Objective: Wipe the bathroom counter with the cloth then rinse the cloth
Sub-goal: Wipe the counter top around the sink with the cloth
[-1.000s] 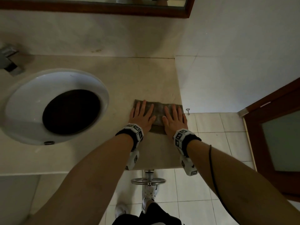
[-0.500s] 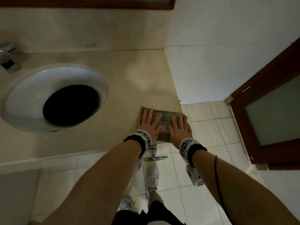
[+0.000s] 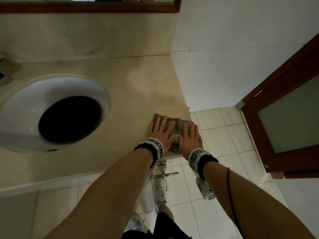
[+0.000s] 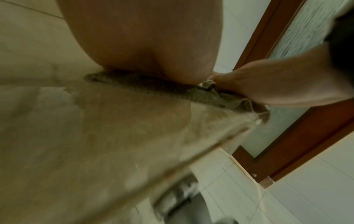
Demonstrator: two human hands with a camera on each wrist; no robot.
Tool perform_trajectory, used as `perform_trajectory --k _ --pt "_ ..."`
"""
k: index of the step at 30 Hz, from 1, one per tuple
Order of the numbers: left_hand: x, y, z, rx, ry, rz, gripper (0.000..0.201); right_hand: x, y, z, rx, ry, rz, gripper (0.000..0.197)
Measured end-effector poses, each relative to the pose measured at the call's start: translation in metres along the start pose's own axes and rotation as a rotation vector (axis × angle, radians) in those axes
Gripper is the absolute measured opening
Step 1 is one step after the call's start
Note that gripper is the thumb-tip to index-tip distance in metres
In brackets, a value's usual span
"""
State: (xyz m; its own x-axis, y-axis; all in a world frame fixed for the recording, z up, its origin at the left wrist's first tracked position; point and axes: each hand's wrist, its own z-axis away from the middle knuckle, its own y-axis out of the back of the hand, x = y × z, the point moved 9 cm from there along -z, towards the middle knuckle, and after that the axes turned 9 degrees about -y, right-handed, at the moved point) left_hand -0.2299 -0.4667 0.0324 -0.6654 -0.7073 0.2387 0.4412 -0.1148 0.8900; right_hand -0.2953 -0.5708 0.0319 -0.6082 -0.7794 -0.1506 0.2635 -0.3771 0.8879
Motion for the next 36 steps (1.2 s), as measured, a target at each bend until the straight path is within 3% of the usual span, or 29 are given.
perform_trajectory --k 10,18,24,36 --pt "-0.073 0.048 -0.065 0.035 0.067 0.020 0.058 -0.053 0.035 -0.085 -0.008 0.098 0.034 0.062" --pt "-0.123 0.058 -0.058 0.068 0.177 0.068 0.058 -0.106 0.042 -0.110 0.023 0.210 0.158 0.062" --pt "-0.146 0.046 -0.016 0.076 0.244 0.091 0.059 -0.136 0.023 -0.083 0.041 0.271 0.177 0.062" --pt "-0.144 -0.012 0.107 0.126 0.320 0.105 0.062 -0.147 -0.034 0.034 -0.007 0.334 0.202 0.060"
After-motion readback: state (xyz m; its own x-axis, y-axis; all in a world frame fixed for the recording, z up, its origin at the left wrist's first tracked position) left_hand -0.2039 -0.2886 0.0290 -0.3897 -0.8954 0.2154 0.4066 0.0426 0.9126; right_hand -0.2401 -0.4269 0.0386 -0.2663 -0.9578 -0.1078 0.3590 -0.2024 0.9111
